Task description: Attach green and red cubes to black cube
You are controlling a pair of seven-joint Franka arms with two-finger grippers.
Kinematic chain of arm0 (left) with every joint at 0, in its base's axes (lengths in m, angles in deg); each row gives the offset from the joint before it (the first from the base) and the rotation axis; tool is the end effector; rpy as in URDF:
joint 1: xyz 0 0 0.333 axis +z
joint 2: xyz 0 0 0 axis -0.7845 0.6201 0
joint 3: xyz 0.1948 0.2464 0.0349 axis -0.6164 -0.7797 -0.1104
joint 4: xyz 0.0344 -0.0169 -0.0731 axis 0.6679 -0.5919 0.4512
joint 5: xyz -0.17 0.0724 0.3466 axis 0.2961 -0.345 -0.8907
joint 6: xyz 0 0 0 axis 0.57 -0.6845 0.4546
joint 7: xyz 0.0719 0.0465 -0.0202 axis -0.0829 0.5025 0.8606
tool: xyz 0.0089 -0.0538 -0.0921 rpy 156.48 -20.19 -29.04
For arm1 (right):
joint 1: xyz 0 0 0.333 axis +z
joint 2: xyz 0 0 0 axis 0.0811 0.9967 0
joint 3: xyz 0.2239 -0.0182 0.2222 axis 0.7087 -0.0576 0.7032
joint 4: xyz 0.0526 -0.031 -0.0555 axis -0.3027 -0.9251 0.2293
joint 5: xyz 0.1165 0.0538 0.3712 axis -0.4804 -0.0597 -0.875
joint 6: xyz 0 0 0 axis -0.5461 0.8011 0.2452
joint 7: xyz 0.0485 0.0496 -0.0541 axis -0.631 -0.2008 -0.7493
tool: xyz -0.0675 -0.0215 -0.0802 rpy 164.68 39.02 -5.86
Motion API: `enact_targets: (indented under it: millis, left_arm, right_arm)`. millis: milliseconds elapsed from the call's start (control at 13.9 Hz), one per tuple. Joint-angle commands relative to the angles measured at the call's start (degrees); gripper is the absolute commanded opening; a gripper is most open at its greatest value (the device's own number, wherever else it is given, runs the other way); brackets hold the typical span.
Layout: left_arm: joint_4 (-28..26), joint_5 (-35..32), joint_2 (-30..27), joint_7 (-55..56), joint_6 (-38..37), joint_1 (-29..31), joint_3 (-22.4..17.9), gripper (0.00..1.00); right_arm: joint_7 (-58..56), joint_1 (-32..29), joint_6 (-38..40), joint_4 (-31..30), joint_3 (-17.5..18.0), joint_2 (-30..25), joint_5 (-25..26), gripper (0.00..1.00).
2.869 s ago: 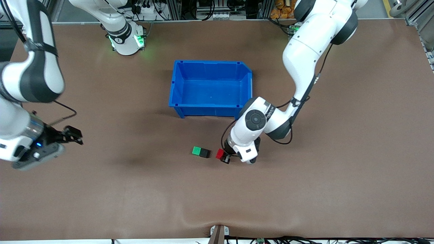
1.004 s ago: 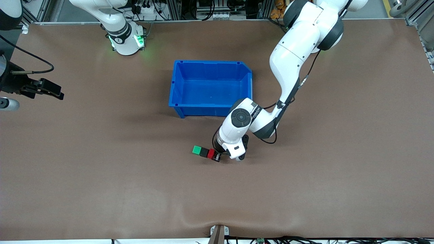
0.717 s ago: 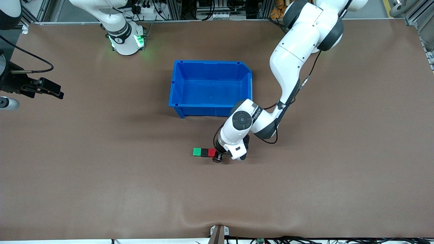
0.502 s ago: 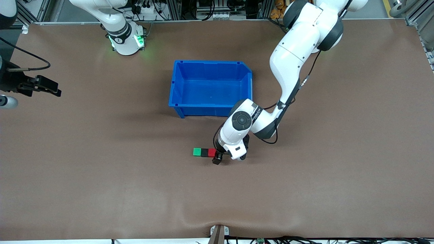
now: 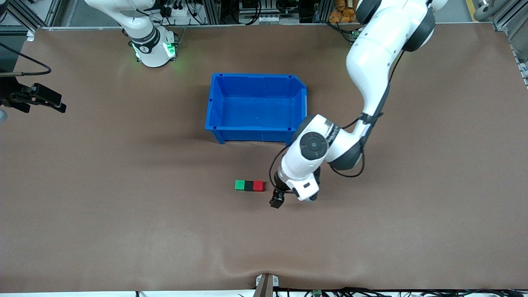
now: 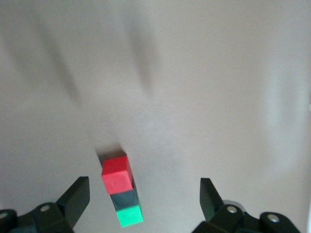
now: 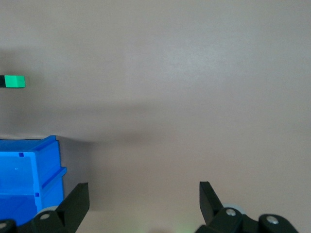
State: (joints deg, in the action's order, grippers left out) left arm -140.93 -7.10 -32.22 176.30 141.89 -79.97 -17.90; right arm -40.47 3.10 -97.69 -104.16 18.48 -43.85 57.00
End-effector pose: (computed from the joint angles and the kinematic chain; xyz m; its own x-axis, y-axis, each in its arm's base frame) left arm 0.6575 -0.4468 0.3128 0.2879 0.9372 -0.1966 0.9492 -0.2521 0.1885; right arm 0.5512 -0.0147 0.6307 0.9974 -0.0177 -0.0702 -0.0199 -0.9993 -0.0302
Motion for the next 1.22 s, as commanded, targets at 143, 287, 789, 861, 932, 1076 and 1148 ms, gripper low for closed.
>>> enact_targets:
  millis: [143,287,789,861,932,1076,1148]
  left_arm:
    - [-2.5,0.2,-9.2,-14.2,-12.5,4.3,-0.4,1.0]
    - [-2.6,1.2,-12.4,-21.2,-18.8,7.5,-0.1,1.0]
    - [-13.3,5.1,-28.7,-46.8,-31.6,25.0,7.8,1.0]
    - [-14.3,5.1,-30.5,-51.5,-34.2,26.1,7.8,1.0]
    - [-15.4,5.1,-32.4,-55.4,-36.2,27.3,7.7,1.0]
    - [-19.5,4.3,-37.6,-62.9,-36.7,30.3,7.7,1.0]
    - [-21.5,4.1,-40.0,-66.8,-36.8,31.4,7.6,1.0]
  right_arm:
    - [0.5,0.8,1.5,0.2,0.2,-0.7,-1.6,1.0]
    - [0.2,0.5,1.5,0.3,0.0,-0.8,-1.6,1.0]
    - [0.4,0.4,2.0,1.0,-0.2,-0.8,-0.7,1.0]
    - [0.4,0.5,2.0,1.0,-0.1,-0.8,-0.6,1.0]
    - [0.4,0.4,2.0,1.0,-0.1,-0.8,-0.6,1.0]
    - [0.4,0.3,2.0,1.3,-0.2,-0.8,-0.6,1.0]
    - [0.4,0.3,2.0,1.4,-0.2,-0.8,-0.5,1.0]
